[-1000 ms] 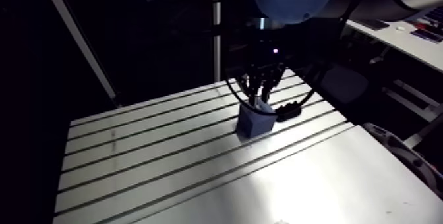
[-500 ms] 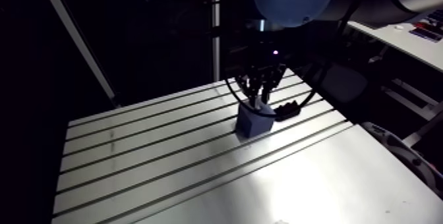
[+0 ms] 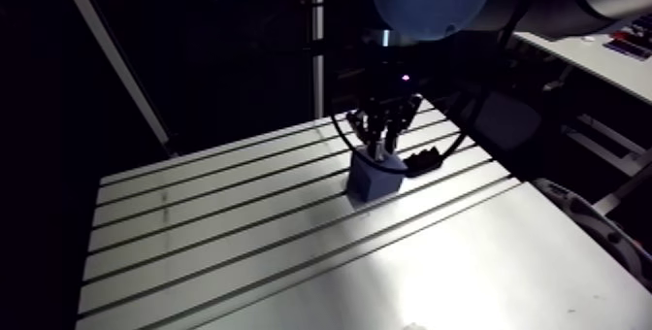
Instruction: Pick up the M10 bolt and insert it into the hex recess until seated.
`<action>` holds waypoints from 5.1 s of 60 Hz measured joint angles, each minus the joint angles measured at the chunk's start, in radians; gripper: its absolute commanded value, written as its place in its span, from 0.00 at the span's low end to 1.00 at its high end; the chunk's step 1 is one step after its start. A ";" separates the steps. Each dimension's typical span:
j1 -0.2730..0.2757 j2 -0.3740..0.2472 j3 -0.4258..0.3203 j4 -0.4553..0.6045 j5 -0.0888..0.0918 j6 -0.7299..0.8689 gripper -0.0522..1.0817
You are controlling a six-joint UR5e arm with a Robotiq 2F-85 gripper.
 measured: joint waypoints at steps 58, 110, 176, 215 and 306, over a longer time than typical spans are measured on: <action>0.002 0.002 0.002 -0.001 0.000 -0.003 0.58; 0.004 0.006 0.009 -0.015 -0.001 -0.005 0.60; 0.004 0.015 0.001 -0.015 -0.001 -0.008 0.70; 0.005 0.010 -0.006 -0.007 -0.002 -0.071 0.71; 0.005 0.002 0.007 -0.010 -0.002 -0.597 0.67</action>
